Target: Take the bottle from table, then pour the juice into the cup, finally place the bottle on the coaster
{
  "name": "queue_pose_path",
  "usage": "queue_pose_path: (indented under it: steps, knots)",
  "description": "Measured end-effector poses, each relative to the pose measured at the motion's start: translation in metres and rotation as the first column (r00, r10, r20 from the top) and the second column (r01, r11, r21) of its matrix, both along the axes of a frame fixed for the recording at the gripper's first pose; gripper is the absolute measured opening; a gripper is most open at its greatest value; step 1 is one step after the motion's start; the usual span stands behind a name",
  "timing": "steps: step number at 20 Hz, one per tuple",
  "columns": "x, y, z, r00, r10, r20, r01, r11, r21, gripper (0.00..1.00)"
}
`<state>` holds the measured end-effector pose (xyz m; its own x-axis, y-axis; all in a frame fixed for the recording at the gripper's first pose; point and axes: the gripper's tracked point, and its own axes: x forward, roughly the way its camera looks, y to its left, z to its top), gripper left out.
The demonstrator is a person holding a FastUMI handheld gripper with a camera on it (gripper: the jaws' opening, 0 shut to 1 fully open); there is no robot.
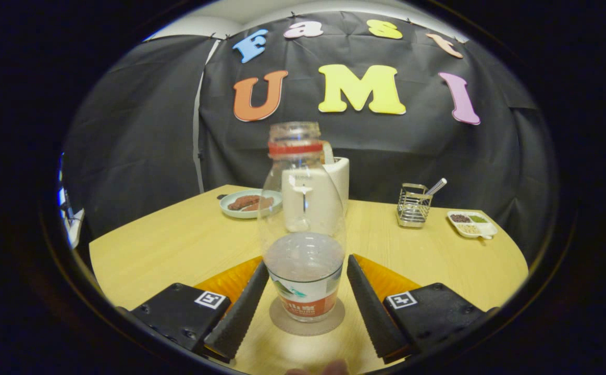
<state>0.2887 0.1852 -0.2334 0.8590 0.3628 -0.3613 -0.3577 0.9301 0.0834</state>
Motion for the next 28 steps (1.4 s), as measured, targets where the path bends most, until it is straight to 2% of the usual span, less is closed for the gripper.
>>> queue_pose_path:
  steps: [5, 10, 14, 18, 28]
  knots:
    - [-0.013, -0.008, 0.049, 0.998, -0.032, 0.052, 0.031, 0.999, 0.021, 1.0]
    - [-0.052, -0.025, 0.124, 0.985, -0.068, 0.157, 0.064, 0.997, 0.032, 1.0]
    - [-0.095, -0.043, 0.174, 0.962, -0.135, 0.238, 0.128, 0.991, 0.044, 1.0]
    - [-0.146, -0.07, 0.216, 0.925, -0.238, 0.295, 0.238, 0.971, 0.035, 1.0]
    - [-0.263, -0.089, 0.245, 0.904, -0.31, 0.293, 0.316, 0.948, 0.03, 1.0]
